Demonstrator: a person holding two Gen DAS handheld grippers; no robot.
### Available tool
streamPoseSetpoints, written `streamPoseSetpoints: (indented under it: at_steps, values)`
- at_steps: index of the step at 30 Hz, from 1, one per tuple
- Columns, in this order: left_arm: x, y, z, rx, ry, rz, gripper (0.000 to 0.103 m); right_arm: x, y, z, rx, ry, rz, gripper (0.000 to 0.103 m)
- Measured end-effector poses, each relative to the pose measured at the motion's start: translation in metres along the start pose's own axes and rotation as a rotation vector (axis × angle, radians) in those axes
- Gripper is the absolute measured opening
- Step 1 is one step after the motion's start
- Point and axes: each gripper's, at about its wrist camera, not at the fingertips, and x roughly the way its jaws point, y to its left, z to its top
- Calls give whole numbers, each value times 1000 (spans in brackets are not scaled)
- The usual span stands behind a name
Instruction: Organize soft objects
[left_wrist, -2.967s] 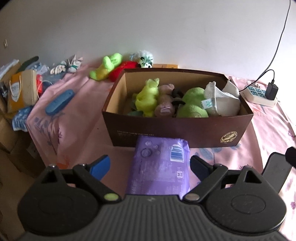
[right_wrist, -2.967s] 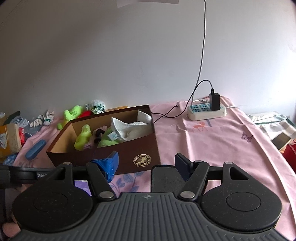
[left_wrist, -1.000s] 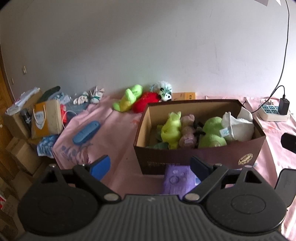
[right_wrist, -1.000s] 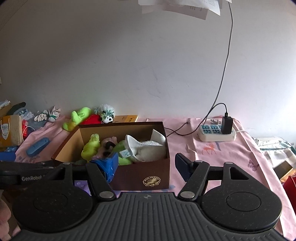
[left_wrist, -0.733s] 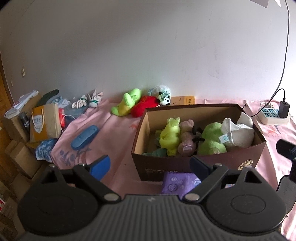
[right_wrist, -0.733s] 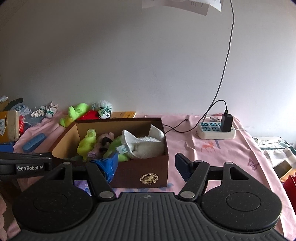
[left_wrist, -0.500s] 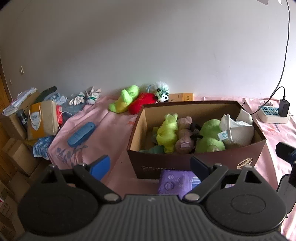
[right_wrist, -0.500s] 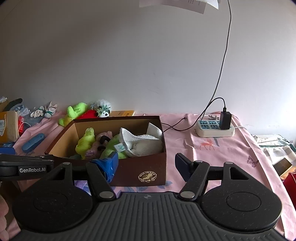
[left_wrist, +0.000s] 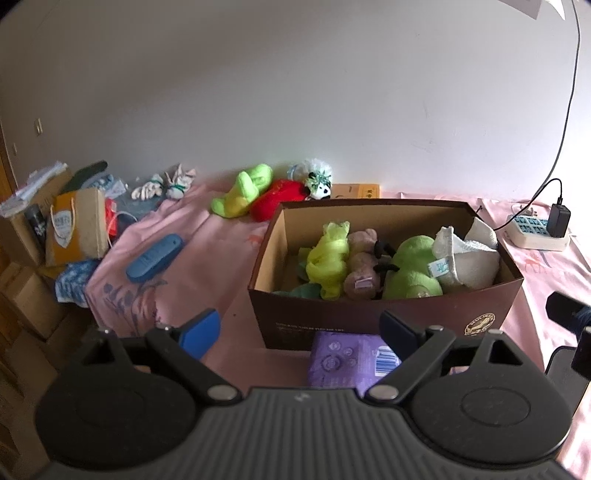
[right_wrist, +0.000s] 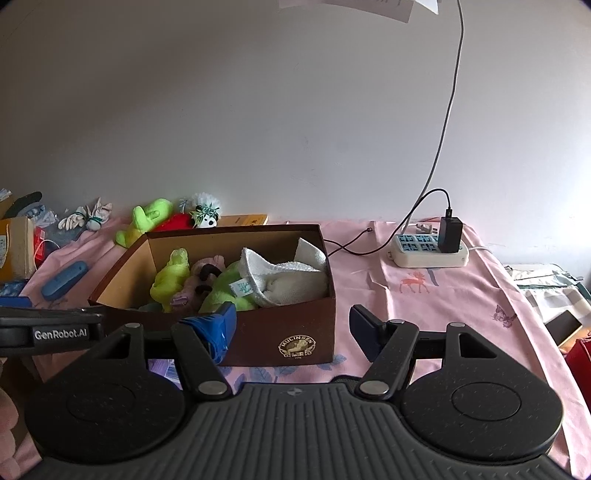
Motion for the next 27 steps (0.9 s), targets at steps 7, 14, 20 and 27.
streamPoseSetpoints:
  at_steps: [7,14,20,27]
  values:
    - [25,5,5,-1,15,-14,92,33,5,5,-9,37,-1,53]
    - [65,4,24,-4,46,-42,92,68,4,23,5,100,-4,53]
    - [91,-1,45,-5,92,-120,92,83,-2,41,50,171,-30,53]
    - [95,-2,77,-4,108,-153,92,82,2,64,77,185,-53,53]
